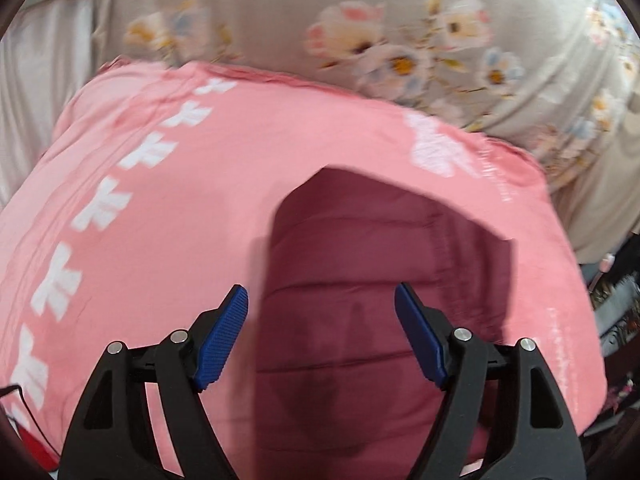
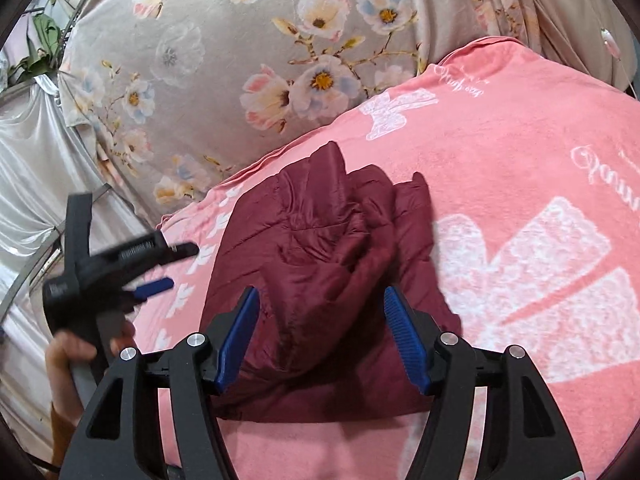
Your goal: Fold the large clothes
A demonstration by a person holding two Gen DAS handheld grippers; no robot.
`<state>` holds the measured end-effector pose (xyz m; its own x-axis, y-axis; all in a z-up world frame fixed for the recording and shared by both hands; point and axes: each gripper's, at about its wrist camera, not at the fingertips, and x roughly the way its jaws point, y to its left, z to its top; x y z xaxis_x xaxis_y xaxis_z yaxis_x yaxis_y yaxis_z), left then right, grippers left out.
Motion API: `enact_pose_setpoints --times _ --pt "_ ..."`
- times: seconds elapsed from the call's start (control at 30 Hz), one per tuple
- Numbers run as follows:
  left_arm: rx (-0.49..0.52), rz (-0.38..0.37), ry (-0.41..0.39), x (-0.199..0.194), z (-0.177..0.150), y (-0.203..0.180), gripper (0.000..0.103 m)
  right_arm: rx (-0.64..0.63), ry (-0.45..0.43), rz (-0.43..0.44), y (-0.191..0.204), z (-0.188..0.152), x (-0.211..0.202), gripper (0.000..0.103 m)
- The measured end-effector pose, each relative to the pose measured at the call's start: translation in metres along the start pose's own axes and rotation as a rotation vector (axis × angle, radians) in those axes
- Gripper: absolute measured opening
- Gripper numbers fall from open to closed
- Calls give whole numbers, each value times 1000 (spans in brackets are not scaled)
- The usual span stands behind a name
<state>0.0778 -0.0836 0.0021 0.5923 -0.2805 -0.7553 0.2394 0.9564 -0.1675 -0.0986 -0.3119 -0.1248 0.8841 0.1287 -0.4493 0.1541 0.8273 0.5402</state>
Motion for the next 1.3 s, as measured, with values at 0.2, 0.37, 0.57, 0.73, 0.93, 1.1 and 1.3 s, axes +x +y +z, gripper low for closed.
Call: enact_pose_setpoints --times 0.2,0.37,0.57,0.73,0.93,1.1,1.3 --pt "-23 49 54 16 -17 19 73 23 36 -60 1 -1 24 49" --pt "-38 29 85 22 -19 20 70 29 -44 0 -8 3 -4 13" --pt "15 -72 22 5 1 -13 69 70 -39 -54 -38 -18 -16 10" --pt "107 -173 8 5 14 -72 69 99 4 -61 -57 -30 -7 10" --pt "238 -176 84 50 12 -150 62 99 28 -82 -67 -43 -2 10" --pt "288 -101 145 98 8 -185 57 112 37 -85 -73 -50 1 10" --pt "317 -9 192 133 0 -200 56 113 50 -100 -78 -54 8 10"
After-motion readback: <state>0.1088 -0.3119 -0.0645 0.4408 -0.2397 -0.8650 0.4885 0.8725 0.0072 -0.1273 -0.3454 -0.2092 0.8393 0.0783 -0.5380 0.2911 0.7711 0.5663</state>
